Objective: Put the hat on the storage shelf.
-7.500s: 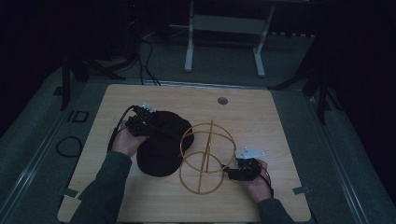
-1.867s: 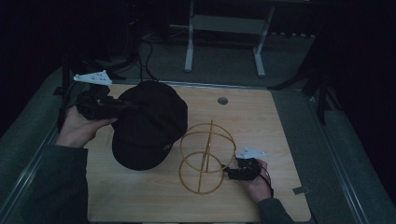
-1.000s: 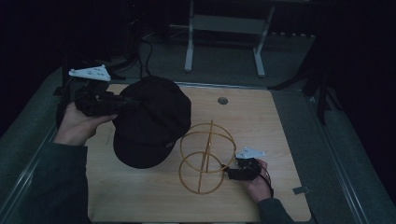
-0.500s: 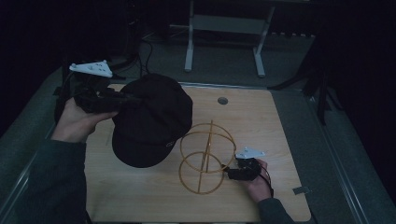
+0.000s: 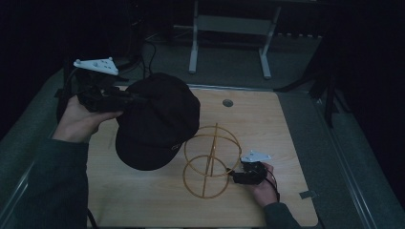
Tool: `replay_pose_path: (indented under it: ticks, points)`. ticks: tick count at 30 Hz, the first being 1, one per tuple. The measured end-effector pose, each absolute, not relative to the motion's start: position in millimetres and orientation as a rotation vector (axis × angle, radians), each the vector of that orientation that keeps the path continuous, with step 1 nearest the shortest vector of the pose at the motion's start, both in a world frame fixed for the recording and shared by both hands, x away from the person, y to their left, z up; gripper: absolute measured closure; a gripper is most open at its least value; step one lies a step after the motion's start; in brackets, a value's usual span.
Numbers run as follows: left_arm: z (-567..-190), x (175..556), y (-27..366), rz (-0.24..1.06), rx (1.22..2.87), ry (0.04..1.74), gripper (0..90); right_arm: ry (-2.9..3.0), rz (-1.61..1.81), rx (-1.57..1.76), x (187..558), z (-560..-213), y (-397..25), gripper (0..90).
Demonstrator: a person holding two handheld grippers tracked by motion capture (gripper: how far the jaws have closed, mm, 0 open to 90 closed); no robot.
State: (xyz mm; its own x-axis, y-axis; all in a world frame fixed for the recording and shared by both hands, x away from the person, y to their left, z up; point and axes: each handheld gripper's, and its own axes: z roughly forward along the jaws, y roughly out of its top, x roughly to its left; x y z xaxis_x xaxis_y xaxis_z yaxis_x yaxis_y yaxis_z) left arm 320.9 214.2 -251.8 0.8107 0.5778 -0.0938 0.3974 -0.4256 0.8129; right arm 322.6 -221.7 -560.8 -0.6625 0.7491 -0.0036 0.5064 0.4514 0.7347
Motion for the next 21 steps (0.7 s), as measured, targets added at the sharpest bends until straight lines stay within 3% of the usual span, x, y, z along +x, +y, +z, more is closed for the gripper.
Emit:
replay_pose_path:
  ticks: [21]
  points:
    - [-236.6, 318.8, 205.3, 0.255, 2.099, 0.702, 83.5, 2.379, 1.039, 1.07, 322.6, -560.8, -221.7, 28.4]
